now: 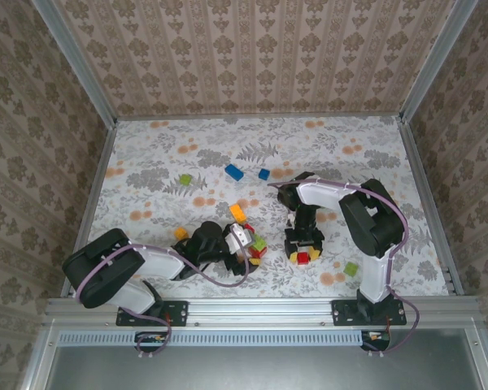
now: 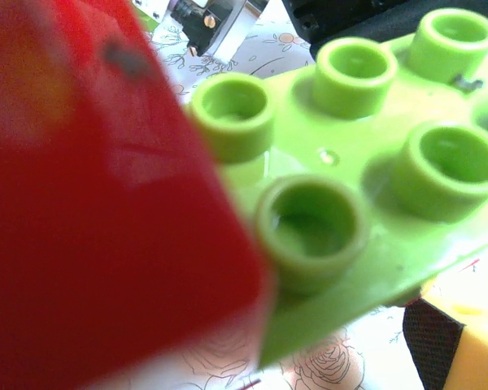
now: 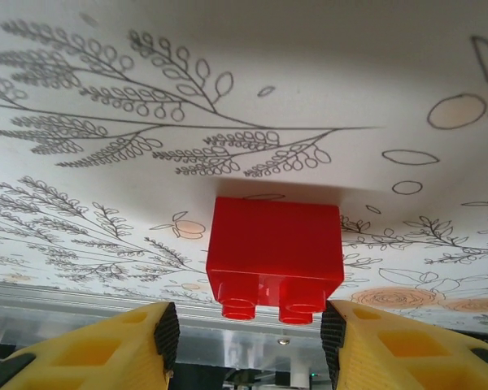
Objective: Assemble a carrot with lego
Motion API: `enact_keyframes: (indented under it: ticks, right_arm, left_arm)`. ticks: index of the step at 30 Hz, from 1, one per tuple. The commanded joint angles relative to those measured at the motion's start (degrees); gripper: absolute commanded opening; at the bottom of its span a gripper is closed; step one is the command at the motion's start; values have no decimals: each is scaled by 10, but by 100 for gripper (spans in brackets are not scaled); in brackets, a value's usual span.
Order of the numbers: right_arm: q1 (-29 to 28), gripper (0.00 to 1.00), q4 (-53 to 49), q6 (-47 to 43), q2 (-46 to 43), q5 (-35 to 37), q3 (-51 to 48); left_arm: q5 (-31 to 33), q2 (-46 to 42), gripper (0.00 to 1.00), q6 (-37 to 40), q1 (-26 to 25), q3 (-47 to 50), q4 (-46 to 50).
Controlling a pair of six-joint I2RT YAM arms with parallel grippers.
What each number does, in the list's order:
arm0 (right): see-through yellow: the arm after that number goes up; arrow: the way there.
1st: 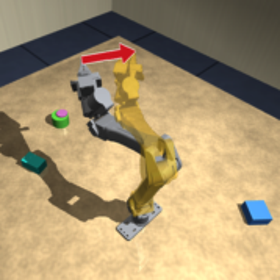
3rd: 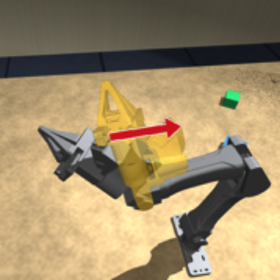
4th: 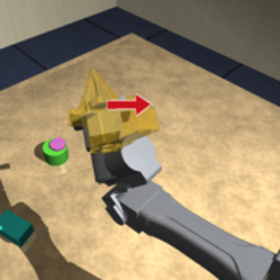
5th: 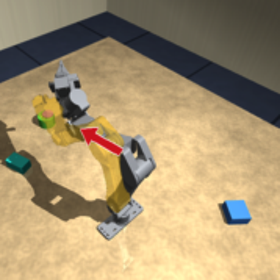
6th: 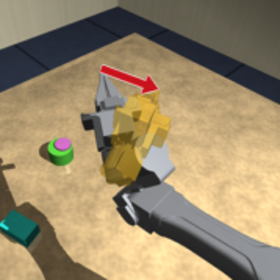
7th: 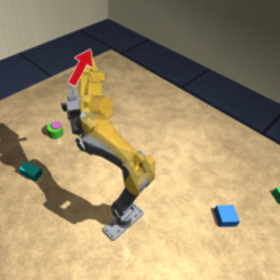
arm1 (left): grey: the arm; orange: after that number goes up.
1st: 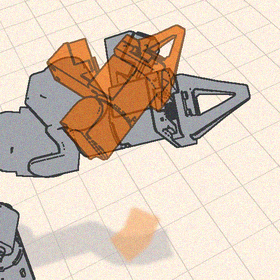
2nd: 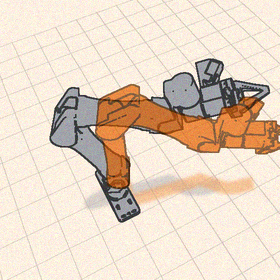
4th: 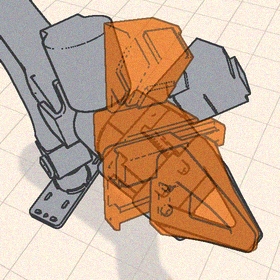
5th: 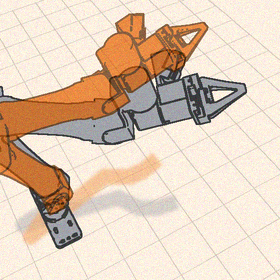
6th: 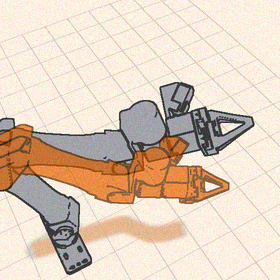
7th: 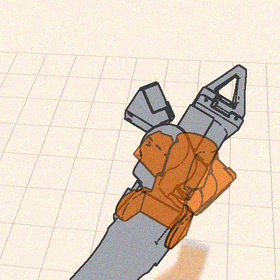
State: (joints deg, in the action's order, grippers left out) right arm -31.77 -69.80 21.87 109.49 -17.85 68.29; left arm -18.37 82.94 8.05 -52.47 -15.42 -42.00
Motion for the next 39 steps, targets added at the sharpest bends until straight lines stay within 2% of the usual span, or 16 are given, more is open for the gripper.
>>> enact_keyframes:
  ticks: [1, 11, 32, 39]
  right_arm:
    - [3, 53, 31, 21, -35, 9, -11]
    - [5, 52, 122, 57, -72, 6, -73]
    - [29, 50, 205, 46, -111, -41, -155]
    - [33, 43, 219, 40, -113, -37, -171]
  left_arm:
    - [-3, 7, 97, 11, -3, -13, 12]
    - [-5, 9, 97, 10, -3, -15, 15]
    - [-6, 10, 97, 10, -2, -16, 16]
    - [-5, 9, 97, 10, -2, -16, 17]
